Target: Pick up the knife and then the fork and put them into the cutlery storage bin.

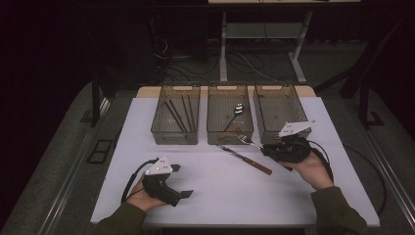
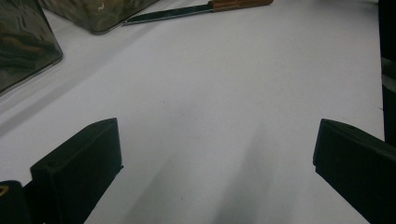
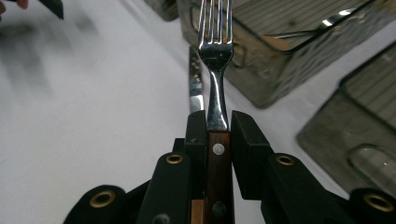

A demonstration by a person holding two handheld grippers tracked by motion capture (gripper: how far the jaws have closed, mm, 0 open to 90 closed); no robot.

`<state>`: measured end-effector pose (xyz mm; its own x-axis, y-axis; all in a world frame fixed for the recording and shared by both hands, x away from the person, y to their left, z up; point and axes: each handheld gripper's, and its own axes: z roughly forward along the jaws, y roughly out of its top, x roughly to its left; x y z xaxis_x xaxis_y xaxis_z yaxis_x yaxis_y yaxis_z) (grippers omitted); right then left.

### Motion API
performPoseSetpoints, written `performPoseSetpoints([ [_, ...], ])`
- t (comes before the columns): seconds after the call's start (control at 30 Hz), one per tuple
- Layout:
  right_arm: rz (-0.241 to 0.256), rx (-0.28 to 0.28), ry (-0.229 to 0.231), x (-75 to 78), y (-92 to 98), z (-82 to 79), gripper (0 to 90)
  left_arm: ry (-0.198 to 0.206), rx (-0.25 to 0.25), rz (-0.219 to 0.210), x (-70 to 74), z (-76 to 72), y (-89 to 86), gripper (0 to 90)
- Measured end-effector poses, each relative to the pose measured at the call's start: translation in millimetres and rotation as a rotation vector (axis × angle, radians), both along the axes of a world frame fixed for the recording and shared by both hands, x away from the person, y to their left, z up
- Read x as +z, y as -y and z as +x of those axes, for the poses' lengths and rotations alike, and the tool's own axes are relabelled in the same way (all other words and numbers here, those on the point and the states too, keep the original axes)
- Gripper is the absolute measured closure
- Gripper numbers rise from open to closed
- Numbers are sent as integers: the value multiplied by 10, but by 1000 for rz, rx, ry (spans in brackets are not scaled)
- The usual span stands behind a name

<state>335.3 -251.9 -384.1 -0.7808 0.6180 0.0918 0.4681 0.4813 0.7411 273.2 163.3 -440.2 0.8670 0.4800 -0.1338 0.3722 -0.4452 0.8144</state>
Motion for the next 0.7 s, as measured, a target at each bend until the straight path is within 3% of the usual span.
performPoseSetpoints([
  [0.23, 22, -86, 4, 115, 243, 197, 771, 1, 2, -2, 3, -3, 0, 3],
  [0.43, 9, -178, 0, 220, 469, 469, 771, 1, -3, -4, 2, -3, 6, 4],
  [0.7, -23, -269, -13, 269, 625, 867, 770, 1, -7, -10, 3, -4, 11, 4],
])
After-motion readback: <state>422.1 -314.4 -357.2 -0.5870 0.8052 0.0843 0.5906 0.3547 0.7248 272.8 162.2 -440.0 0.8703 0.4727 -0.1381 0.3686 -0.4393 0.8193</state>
